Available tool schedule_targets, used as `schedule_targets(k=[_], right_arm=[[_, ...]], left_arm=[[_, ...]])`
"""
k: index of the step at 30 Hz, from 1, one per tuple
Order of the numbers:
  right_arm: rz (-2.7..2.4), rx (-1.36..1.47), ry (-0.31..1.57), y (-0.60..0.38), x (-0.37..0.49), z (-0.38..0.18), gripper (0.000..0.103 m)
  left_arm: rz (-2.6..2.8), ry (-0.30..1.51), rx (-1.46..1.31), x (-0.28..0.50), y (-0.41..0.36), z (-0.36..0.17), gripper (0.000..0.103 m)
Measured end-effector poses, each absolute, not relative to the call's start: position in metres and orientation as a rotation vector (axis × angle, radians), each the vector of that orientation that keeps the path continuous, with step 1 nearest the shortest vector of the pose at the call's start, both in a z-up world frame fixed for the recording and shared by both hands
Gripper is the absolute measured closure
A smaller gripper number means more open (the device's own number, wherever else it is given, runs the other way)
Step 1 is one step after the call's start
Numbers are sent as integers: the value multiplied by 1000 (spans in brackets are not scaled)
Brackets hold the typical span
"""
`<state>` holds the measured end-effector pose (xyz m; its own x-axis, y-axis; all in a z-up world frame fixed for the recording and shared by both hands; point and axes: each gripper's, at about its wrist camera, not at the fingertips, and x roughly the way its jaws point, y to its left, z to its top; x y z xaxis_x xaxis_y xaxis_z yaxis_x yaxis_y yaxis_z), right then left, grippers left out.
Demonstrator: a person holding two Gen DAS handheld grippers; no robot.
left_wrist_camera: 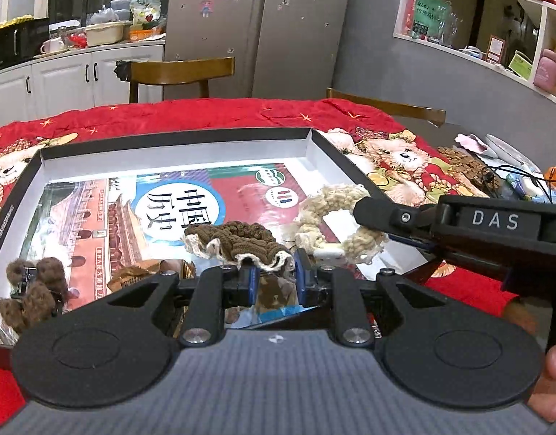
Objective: Organize objects
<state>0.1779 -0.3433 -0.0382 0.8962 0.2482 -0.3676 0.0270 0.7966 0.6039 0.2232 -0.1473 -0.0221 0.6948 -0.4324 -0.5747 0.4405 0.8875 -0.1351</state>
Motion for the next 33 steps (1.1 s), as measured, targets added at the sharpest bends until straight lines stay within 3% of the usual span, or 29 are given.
schedule_targets(k=[23, 29, 33], right_arm=[[115, 560, 460, -331, 174, -33, 91], [122, 556, 477, -330, 171, -31, 85], [133, 569, 475, -332, 170, -29, 71]], left_arm=[[-479, 684, -22, 229, -138, -20, 79], [-492, 730, -71, 232, -132, -18, 78], [-526, 760, -80, 234, -121, 0, 78]])
